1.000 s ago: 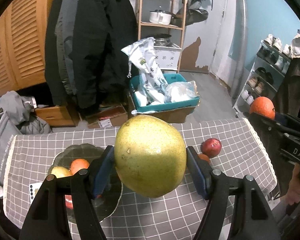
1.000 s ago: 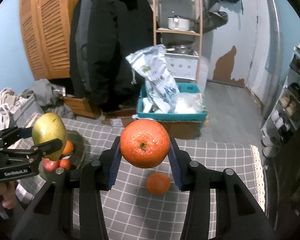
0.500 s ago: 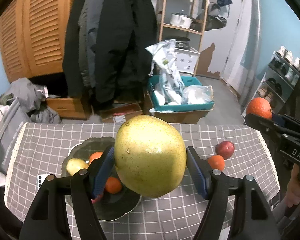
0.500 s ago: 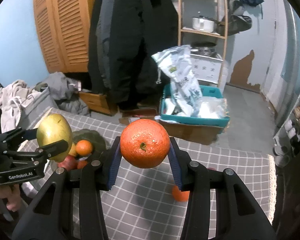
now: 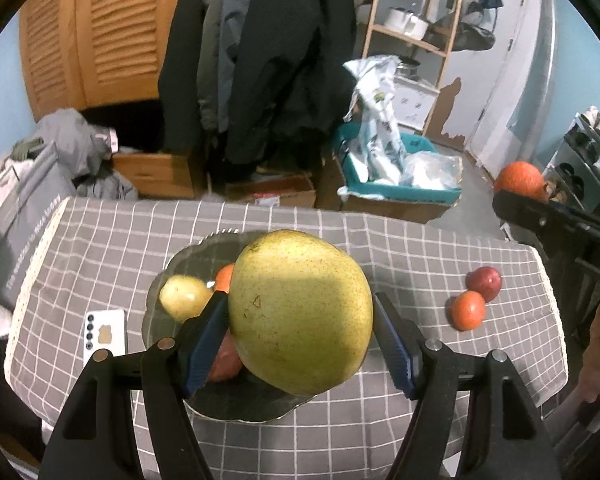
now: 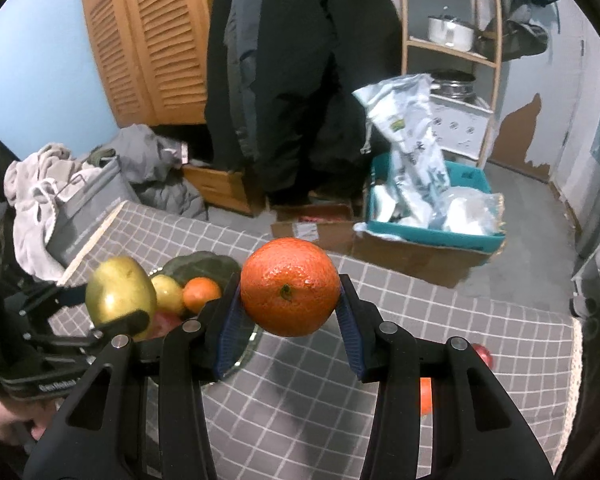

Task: Organize fruits
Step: 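Carry the pear with the left tool while the right tool carries the tangerine toward the bowl, then open the left tool over the bowl while the right tool releases the tangerine into it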

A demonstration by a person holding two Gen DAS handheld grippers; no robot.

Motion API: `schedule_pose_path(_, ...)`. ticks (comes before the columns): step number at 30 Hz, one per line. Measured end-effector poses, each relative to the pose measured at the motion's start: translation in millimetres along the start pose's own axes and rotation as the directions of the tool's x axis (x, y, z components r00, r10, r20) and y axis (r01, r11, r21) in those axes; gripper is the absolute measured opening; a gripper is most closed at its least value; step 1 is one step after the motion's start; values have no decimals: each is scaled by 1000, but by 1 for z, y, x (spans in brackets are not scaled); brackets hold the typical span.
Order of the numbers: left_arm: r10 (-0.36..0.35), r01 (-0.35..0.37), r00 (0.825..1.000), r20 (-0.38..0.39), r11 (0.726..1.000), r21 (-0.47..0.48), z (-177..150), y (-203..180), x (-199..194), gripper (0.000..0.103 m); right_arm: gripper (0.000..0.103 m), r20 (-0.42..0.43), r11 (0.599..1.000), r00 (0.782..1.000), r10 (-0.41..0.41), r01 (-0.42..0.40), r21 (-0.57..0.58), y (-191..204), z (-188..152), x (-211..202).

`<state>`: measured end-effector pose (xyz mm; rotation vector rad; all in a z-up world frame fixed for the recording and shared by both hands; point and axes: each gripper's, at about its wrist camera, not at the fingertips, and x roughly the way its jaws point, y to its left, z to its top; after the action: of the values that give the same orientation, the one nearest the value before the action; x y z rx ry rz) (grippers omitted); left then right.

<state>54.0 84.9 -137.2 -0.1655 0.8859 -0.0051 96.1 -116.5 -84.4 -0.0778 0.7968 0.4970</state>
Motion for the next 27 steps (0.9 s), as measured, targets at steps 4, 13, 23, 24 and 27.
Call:
schedule_pose_path(4, 18, -19, 999, -32, 1000, -25, -4, 14, 14, 73, 44, -28, 1000, 999, 20, -20, -6, 10, 1, 16)
schedule_pose_path(13, 30, -36, 996, -85, 997, -66, 1, 34, 51, 73, 44, -103, 999, 994, 47, -48, -10, 25, -5, 59)
schedule_pose_path(23, 23, -44, 985, -171, 992, -119, -2, 49, 90, 73, 44, -186, 999, 981, 46, -50, -18, 30, -18, 106)
schedule_pose_path(24, 21, -43, 984, -176, 992, -120, -3, 49, 93, 73, 44, -196, 999, 979, 46, -50, -19, 30, -20, 112)
schedule_pose_path(27, 16, -40, 980, -196, 992, -120, -6, 50, 100, 73, 44, -223, 999, 974, 45, -51, -17, 31, -25, 124)
